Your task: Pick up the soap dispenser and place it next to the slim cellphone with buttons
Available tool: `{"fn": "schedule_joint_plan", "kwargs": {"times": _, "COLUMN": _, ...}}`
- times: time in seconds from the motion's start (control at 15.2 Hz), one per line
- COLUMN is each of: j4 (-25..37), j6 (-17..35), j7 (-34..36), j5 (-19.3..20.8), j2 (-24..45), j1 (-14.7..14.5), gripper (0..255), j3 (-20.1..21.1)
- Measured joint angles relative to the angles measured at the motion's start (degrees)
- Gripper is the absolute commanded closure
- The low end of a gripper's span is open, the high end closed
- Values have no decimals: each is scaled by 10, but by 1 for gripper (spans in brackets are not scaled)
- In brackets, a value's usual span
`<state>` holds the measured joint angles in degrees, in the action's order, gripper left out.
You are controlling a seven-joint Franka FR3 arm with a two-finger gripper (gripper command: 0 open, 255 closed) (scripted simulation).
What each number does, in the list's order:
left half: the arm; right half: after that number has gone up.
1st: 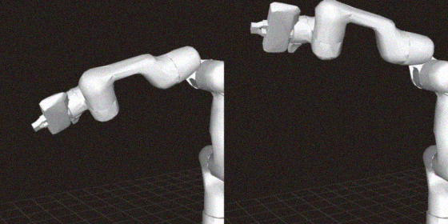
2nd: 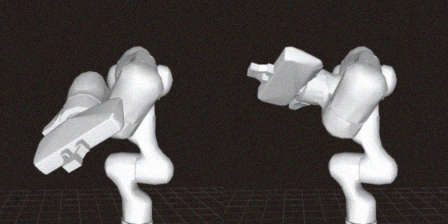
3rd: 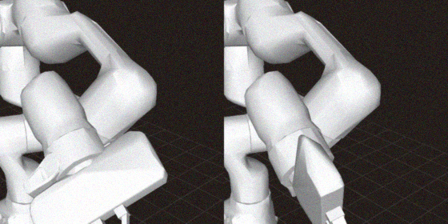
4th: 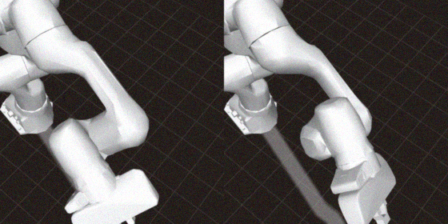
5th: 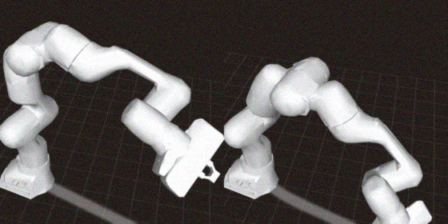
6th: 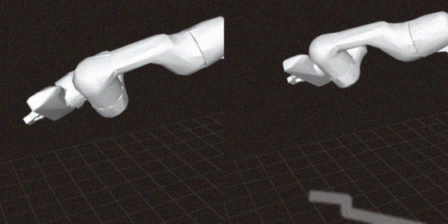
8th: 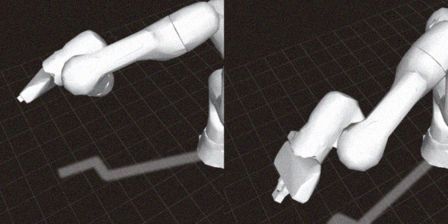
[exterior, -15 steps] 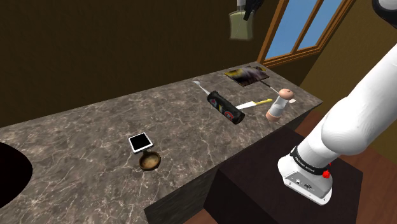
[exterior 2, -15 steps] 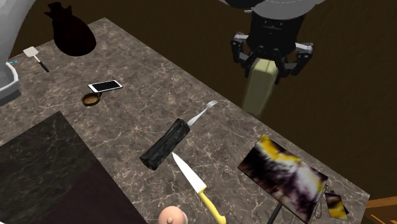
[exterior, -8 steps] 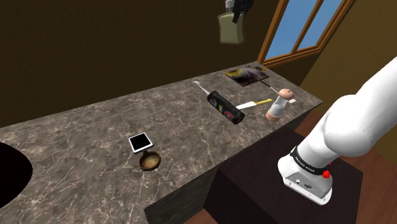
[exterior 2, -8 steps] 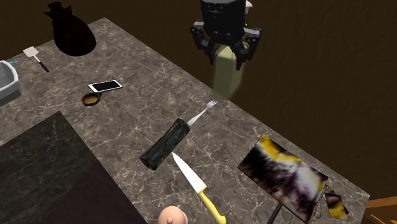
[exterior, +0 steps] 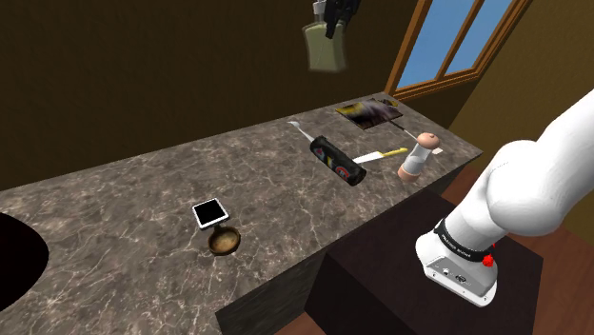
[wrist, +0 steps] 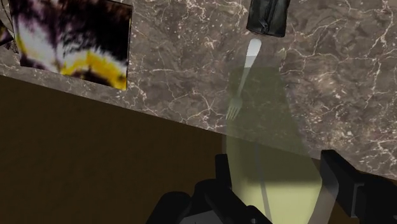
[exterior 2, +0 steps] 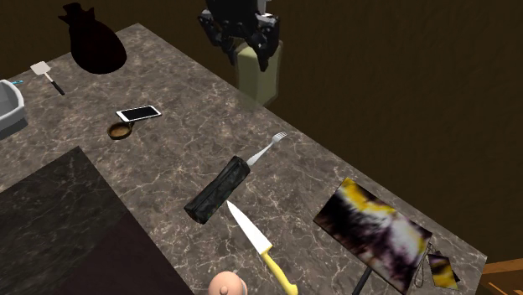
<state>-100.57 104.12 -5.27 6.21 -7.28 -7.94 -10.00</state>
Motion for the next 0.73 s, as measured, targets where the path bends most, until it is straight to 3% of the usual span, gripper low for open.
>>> {"fn": "schedule_joint_plan", "kwargs": {"times": 0.73, "j4": 45, "j6": -25, "j7": 152, "j5": 15, "j2": 38, "j1": -66, "gripper": 255, "j3": 86}}
